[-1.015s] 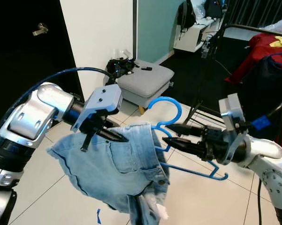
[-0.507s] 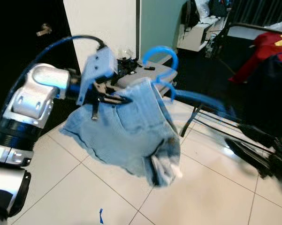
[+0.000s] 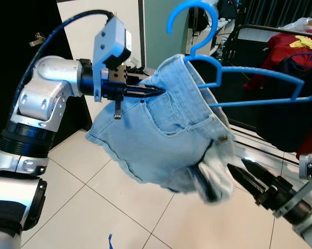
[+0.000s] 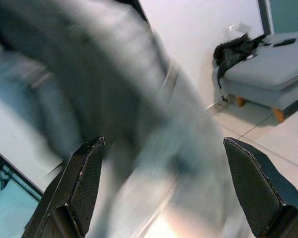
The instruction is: Hang hanger
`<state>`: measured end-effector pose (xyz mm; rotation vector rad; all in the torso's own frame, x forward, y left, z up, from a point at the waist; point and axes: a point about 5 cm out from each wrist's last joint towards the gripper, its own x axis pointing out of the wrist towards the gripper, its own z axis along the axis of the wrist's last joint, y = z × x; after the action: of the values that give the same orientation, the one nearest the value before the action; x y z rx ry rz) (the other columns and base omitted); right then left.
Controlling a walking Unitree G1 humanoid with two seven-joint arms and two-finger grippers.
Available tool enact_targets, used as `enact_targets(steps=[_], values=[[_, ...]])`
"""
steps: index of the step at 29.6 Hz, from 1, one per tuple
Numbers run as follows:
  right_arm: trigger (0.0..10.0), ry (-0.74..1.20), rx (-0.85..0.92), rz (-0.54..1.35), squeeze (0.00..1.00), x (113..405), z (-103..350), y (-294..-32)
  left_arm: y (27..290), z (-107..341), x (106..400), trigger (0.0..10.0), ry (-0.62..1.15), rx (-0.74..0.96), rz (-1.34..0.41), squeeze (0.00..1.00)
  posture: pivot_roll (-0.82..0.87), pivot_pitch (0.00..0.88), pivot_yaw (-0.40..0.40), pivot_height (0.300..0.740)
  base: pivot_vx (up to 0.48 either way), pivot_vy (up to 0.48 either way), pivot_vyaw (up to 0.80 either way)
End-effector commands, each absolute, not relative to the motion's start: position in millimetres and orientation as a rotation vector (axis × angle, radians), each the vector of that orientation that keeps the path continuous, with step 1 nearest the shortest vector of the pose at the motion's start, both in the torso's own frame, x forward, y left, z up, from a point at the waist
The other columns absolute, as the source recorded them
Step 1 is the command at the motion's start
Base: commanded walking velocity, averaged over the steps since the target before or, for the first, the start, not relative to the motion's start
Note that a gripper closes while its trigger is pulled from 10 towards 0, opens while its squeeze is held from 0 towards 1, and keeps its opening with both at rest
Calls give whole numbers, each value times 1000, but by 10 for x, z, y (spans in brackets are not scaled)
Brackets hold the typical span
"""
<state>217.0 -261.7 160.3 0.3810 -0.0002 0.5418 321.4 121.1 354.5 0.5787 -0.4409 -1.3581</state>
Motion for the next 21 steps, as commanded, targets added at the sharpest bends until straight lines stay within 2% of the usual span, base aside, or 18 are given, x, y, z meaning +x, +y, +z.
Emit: enact_targets(steps=[1,7,13,14,15,21], values=[[10000,3,404,513,0,2183,1581,-2639,1198,3671,3166,0,-500,572,-1359,0,0,3,27,740,0,0,0],[10000,-34,406,509,0,2177,1662,-2664,1179,3674,3138,0,-511,565,-1379,0,-6,2,27,740,0,0,0],[10000,15,375,535,0,2175,1591,-2578,1131,3727,3077,0,-535,551,-1403,0,-3,0,27,740,0,0,0],[8824,29,370,532,0,2195,1567,-2560,1119,3743,3056,0,-544,549,-1411,0,-2,0,28,740,0,0,0],[0,43,367,511,0,2222,1538,-2566,1114,3761,3039,0,-552,546,-1417,0,0,0,28,740,0,0,0],[0,48,364,481,0,2254,1518,-2609,1122,3796,3013,0,-567,537,-1426,0,4,0,28,740,0,0,0]])
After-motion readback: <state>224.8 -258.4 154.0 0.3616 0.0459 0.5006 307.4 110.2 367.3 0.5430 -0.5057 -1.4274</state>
